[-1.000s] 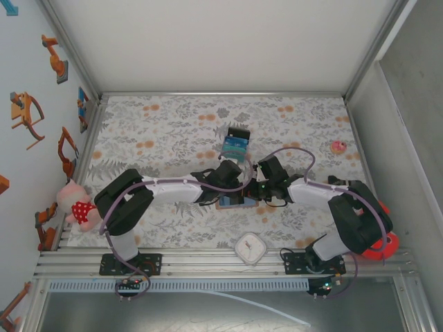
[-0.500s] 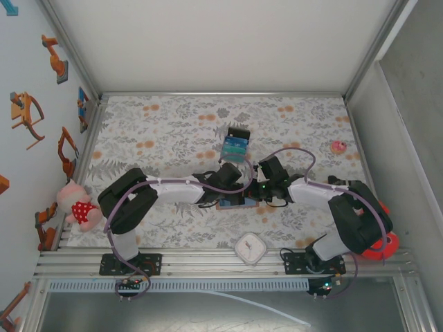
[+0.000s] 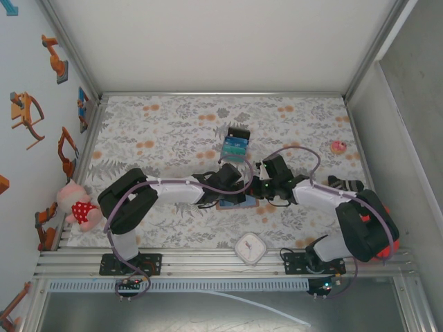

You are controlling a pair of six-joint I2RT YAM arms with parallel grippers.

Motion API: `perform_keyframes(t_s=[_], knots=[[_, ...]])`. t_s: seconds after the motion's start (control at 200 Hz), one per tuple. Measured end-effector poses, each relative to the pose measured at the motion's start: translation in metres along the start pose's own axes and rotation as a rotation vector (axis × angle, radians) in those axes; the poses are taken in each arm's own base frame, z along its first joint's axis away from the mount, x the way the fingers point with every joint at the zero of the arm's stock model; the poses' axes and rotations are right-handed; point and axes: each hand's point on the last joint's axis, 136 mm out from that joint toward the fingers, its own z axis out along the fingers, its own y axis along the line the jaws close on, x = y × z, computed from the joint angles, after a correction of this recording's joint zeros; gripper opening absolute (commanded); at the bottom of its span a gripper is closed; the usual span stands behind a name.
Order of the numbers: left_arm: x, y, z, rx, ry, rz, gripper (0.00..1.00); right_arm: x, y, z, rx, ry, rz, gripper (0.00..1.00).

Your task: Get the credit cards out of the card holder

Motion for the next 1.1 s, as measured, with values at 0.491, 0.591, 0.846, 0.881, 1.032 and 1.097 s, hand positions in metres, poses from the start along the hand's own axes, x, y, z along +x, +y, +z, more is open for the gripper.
perform_keyframes(t_s=[0.491,0.591,0.846,0.881,1.032,1.097], knots=[[0.0,0.0,0.0,0.001,0.0,-0.007,0.05,0.004,0.002,0.021,-0.09,0.03,0.036,0.06],[0.0,0.0,0.0,0.002,-0.003,-0.015,0.05,0.004,0.003,0.021,-0.091,0.029,0.022,0.0],[0.006,0.015,-0.015,-0.037,-0.017,-0.012,0.13,0.0,0.003,0.001,-0.026,-0.008,-0.045,0.0],[0.004,0.018,-0.019,-0.046,-0.025,-0.01,0.16,-0.003,0.005,-0.004,-0.019,-0.022,-0.061,0.0],[-0.011,0.024,-0.039,-0.067,-0.087,-0.004,0.28,-0.018,0.02,-0.029,0.008,-0.089,-0.149,0.0],[-0.018,0.026,-0.049,-0.075,-0.117,-0.004,0.37,-0.026,0.026,-0.039,0.033,-0.119,-0.194,0.0]])
